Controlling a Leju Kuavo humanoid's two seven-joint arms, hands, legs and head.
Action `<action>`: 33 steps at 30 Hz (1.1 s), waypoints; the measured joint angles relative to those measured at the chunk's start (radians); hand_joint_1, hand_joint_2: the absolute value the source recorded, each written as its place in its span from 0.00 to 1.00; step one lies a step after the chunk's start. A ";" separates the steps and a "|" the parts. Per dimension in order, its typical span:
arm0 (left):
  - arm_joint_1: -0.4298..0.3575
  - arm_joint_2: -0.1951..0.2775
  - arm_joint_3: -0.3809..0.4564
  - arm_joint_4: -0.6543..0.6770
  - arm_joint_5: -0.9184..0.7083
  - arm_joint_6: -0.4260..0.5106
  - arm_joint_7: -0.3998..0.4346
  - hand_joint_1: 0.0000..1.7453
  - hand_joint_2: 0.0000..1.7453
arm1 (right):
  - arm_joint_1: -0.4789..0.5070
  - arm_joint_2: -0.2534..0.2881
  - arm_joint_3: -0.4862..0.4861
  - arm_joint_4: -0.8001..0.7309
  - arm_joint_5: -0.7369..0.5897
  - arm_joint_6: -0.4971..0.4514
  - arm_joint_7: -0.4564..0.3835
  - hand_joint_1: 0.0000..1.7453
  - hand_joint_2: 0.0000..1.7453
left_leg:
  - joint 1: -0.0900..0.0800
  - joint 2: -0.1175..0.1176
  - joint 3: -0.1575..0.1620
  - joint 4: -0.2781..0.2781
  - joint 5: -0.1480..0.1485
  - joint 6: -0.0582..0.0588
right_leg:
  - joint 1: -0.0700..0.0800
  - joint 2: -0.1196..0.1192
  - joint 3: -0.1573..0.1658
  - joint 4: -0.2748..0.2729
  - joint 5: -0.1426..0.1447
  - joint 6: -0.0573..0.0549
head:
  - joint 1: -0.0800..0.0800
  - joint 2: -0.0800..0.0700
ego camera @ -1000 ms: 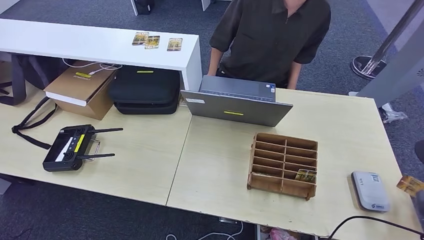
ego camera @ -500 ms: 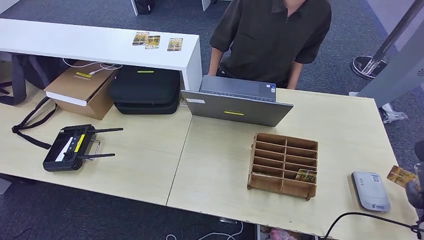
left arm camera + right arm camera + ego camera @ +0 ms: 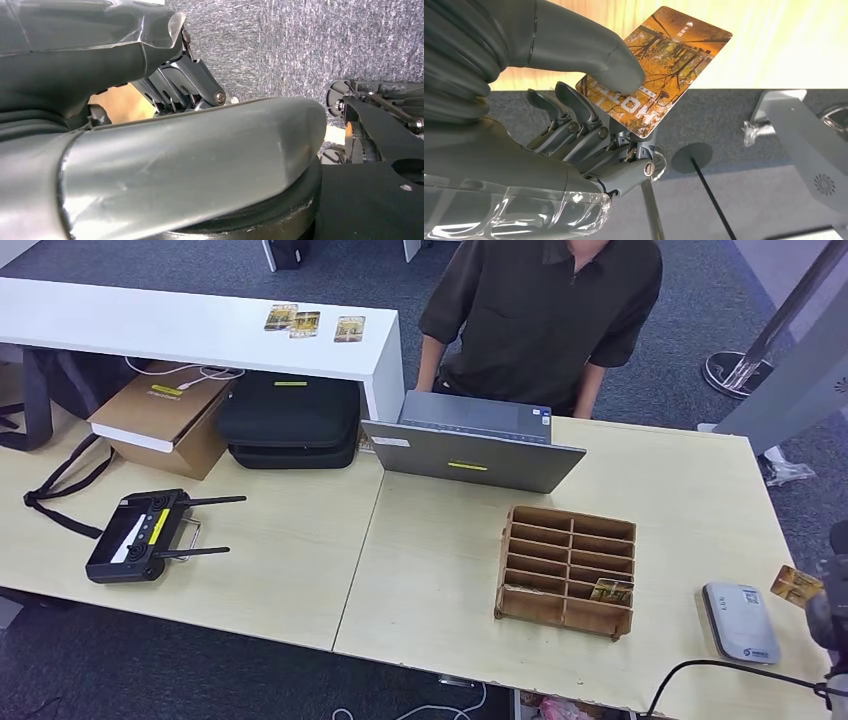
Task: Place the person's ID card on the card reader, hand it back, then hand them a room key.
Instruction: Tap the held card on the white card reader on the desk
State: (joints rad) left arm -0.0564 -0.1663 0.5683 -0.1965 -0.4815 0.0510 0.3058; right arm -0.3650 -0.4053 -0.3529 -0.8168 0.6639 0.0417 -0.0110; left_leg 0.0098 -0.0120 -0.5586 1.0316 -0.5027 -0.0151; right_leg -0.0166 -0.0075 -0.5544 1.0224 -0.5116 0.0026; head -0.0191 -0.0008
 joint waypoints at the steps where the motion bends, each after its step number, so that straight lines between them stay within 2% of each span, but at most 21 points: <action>1: 0.000 0.000 0.001 0.000 0.000 0.000 0.000 0.00 0.00 | 0.006 0.004 0.003 -0.016 0.008 -0.009 0.002 1.00 1.00 | 0.000 0.000 0.000 0.000 0.000 0.000 | 0.000 0.000 0.000 0.000 0.000 0.000 | 0.000 0.000; 11: 0.000 -0.002 0.016 0.000 -0.006 0.002 -0.011 0.00 0.00 | 0.122 0.071 0.013 -0.293 0.043 -0.047 0.031 1.00 1.00 | 0.000 0.000 0.000 0.000 0.000 0.000 | 0.000 0.000 0.000 0.000 0.000 0.000 | 0.000 0.000; 16: 0.000 -0.002 0.019 0.000 -0.012 0.002 -0.011 0.00 0.00 | 0.149 0.091 0.013 -0.386 0.049 -0.037 0.050 1.00 1.00 | 0.000 0.000 0.000 0.000 0.000 0.000 | 0.000 0.000 0.000 0.000 0.000 0.000 | 0.000 0.000; 25: 0.000 -0.002 0.024 0.000 -0.015 0.001 -0.011 0.00 0.00 | 0.160 0.118 0.013 -0.399 0.046 0.016 0.065 1.00 1.00 | 0.000 0.000 0.000 0.000 0.000 0.000 | 0.000 0.000 0.000 0.000 0.000 0.000 | 0.000 0.000; 33: -0.001 -0.003 0.032 0.000 -0.018 0.001 -0.008 0.00 0.00 | 0.213 0.185 0.018 -0.392 0.025 0.037 0.083 1.00 1.00 | 0.000 0.000 0.000 -0.001 0.000 0.000 | 0.000 0.000 -0.001 0.000 0.000 0.000 | 0.000 0.000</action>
State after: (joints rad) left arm -0.0570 -0.1692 0.6006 -0.1965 -0.4991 0.0519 0.2976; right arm -0.1524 -0.2201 -0.3354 -1.2085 0.6890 0.0791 0.0725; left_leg 0.0101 -0.0118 -0.5586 1.0311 -0.5028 -0.0151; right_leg -0.0163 -0.0073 -0.5549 1.0224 -0.5117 0.0025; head -0.0191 -0.0008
